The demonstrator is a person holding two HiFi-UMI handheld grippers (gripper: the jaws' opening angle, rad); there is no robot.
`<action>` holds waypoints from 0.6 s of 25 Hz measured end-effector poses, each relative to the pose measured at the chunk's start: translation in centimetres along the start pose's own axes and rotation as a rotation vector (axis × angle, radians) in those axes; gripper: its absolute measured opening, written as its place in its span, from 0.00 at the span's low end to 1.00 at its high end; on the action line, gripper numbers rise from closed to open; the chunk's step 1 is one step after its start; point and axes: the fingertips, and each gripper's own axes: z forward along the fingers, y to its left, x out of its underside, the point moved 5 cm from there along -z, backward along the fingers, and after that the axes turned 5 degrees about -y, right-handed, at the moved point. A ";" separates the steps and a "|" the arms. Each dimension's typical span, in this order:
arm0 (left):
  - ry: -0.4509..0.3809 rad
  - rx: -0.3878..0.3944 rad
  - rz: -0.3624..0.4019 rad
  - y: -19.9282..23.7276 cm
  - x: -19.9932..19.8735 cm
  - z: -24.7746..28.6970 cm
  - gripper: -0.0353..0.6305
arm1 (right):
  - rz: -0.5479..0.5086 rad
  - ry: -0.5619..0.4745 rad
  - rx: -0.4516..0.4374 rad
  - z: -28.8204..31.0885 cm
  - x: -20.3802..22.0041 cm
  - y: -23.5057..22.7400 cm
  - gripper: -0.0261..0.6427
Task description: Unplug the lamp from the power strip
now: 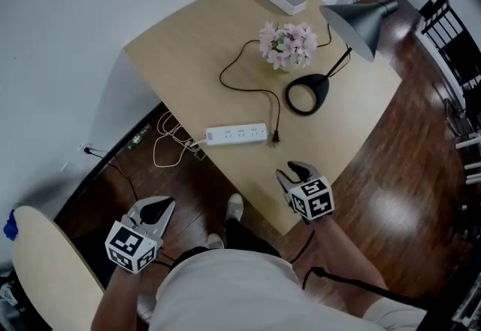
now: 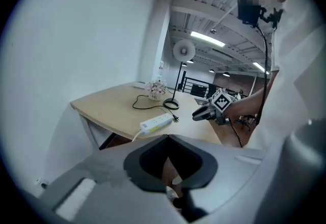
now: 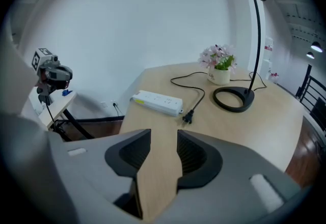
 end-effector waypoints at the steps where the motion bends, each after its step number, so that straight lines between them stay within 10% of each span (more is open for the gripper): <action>1: -0.003 0.000 0.007 -0.6 0.7 -1.0 0.06 | -0.017 -0.006 -0.007 -0.9 0.4 1.4 0.29; 15: -0.066 0.026 -0.030 -10.5 9.7 -11.9 0.06 | -0.077 -0.122 -0.190 -13.0 6.3 19.2 0.29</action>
